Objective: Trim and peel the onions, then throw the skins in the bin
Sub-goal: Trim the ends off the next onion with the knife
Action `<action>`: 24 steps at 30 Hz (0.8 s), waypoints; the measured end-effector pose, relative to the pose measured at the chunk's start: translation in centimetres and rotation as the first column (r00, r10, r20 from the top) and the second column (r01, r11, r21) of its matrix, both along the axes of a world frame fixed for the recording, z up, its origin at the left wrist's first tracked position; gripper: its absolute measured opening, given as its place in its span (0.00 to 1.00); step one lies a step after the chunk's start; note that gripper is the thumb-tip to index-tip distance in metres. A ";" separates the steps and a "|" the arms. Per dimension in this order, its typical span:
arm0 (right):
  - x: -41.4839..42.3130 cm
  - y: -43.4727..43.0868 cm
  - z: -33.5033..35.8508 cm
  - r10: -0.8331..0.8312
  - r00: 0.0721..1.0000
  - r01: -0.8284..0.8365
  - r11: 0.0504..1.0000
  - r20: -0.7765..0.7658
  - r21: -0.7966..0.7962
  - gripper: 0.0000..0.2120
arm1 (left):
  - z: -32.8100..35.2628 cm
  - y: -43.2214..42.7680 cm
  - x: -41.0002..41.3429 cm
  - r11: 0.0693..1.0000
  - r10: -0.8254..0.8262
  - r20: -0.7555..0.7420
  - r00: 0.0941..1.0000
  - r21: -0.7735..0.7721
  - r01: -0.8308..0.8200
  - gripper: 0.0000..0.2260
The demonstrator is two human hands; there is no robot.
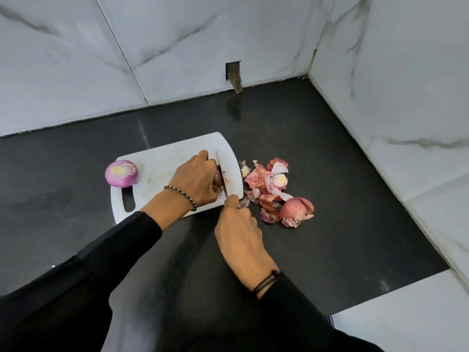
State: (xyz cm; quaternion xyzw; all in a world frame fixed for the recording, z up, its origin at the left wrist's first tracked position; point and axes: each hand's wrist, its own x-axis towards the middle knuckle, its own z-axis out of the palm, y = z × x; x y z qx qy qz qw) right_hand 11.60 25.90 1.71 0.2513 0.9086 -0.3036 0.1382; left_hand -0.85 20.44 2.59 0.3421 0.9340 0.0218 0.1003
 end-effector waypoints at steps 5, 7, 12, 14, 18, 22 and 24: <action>-0.9 -0.2 -0.5 0.007 1.000 -0.005 0.994 -0.021 0.107 0.17 | 0.1 0.0 -0.2 1.000 0.016 0.019 1.000 0.008 -0.016 0.12; -1.4 -0.2 -0.6 0.007 0.999 -0.003 0.994 -0.040 0.112 0.18 | 0.1 0.0 -0.1 1.000 0.011 0.012 1.000 0.017 -0.011 0.13; -0.4 0.0 -1.1 0.011 1.000 -0.011 0.998 0.000 0.069 0.18 | 0.2 0.2 0.1 1.000 -0.019 0.012 1.000 -0.004 0.019 0.14; -0.2 0.3 -1.2 0.015 1.000 -0.016 0.999 0.018 0.052 0.17 | 0.2 0.2 0.0 0.999 -0.032 0.007 0.999 -0.011 0.032 0.15; -1.6 1.1 -1.3 0.021 1.000 -0.020 0.999 -0.014 0.030 0.16 | 0.1 0.3 0.0 0.999 -0.051 -0.017 0.999 -0.020 0.050 0.17; -0.6 0.7 -1.6 0.023 1.000 -0.023 0.999 0.007 0.049 0.17 | 0.0 0.2 -0.1 0.999 -0.032 -0.019 0.999 -0.023 0.032 0.18; 0.3 0.4 -1.8 0.022 0.999 -0.025 0.997 0.038 0.073 0.17 | -0.1 0.1 -0.3 0.999 -0.029 -0.014 0.999 -0.022 0.029 0.19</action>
